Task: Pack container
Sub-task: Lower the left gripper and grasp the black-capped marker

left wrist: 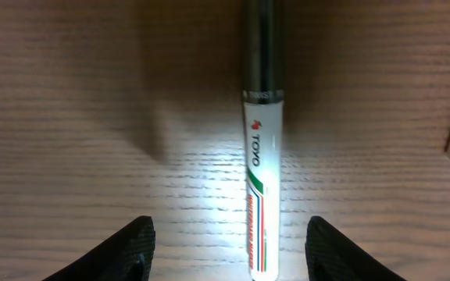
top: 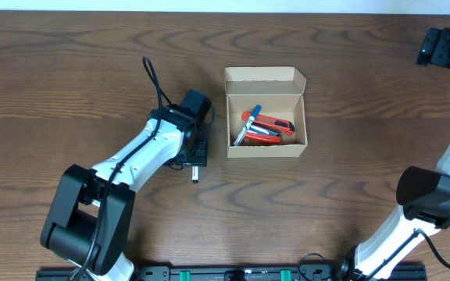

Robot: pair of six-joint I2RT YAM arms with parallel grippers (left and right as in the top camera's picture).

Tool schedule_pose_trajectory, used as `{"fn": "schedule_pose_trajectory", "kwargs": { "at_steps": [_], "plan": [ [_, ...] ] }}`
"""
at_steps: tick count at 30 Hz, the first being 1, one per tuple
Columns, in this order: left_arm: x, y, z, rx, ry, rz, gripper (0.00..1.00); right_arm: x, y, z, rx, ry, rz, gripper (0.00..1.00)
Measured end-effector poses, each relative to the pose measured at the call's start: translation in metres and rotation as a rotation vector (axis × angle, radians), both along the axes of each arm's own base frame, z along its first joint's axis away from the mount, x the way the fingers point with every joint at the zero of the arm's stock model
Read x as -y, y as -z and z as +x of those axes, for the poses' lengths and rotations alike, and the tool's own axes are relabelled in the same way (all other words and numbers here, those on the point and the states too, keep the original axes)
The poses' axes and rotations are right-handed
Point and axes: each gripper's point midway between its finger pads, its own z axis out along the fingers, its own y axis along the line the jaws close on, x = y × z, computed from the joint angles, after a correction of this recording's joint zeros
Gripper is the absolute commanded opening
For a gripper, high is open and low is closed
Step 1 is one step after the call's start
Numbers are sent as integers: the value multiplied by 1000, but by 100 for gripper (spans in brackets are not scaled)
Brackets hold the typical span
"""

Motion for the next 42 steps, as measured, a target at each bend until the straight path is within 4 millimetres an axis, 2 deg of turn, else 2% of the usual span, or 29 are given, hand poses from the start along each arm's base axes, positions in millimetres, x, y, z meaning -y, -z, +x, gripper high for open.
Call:
{"fn": "schedule_pose_trajectory", "kwargs": {
  "at_steps": [5, 11, 16, 28, 32, 39, 42],
  "plan": [
    [1, 4, 5, 30, -2, -4, 61, 0, 0, 0, 0, 0, 0, 99],
    [-7, 20, -10, -7, -6, 15, 61, 0, 0, 0, 0, 0, 0, 99],
    [-7, 21, -10, -3, -12, 12, 61, 0, 0, 0, 0, 0, 0, 99],
    [12, 19, -2, 50, 20, -24, 60, 0, 0, 0, 0, 0, 0, 99],
    [12, 30, -6, 20, 24, -10, 60, 0, 0, 0, 0, 0, 0, 99],
    [13, 32, -3, 14, 21, -2, 56, 0, 0, 0, 0, 0, 0, 99],
    [13, 32, -2, 18, 19, -1, 42, 0, 0, 0, 0, 0, 0, 99]
  ]
}}
